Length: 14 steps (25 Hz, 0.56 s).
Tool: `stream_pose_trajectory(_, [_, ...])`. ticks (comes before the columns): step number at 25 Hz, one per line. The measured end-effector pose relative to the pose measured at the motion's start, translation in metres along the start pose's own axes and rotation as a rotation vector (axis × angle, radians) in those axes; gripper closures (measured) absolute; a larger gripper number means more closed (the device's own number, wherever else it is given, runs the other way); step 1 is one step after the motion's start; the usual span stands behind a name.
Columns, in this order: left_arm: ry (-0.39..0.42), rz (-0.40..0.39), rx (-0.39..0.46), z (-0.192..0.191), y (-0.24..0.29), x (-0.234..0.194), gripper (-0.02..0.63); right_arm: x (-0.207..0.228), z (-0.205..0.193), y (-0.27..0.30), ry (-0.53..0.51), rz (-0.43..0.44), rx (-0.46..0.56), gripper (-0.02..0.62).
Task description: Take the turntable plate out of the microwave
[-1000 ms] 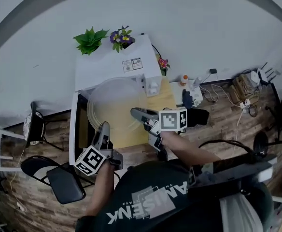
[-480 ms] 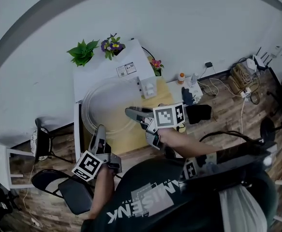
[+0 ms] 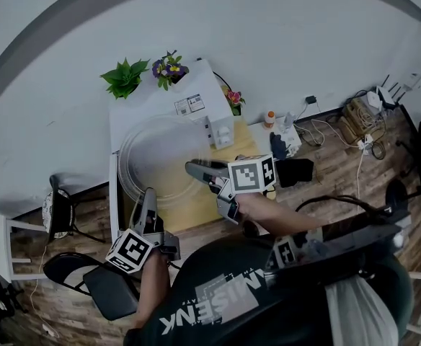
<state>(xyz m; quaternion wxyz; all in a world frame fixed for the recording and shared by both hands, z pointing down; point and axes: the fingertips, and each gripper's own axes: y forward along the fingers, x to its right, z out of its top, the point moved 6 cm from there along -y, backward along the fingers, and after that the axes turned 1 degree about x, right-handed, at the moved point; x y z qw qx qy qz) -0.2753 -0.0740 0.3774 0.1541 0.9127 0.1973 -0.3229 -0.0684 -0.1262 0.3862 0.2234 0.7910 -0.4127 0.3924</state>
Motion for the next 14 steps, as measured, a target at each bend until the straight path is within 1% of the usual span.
stream_pose_trajectory(5, [-0.021,-0.024,0.011,-0.0018,0.0018,-0.0007,0.479,-0.0017,0.0034,-0.0009,-0.023,0.011,0.006,0.48])
stream_pose_trajectory(10, [0.01,-0.038,0.013,-0.001,0.0032,0.0031,0.479,-0.0015,0.005,-0.0015,-0.032,0.006,0.01,0.479])
stream_pose_trajectory(14, [0.006,-0.028,0.004,-0.0053,0.0005,0.0017,0.479,-0.0011,0.0027,-0.0052,-0.03,0.004,0.014,0.479])
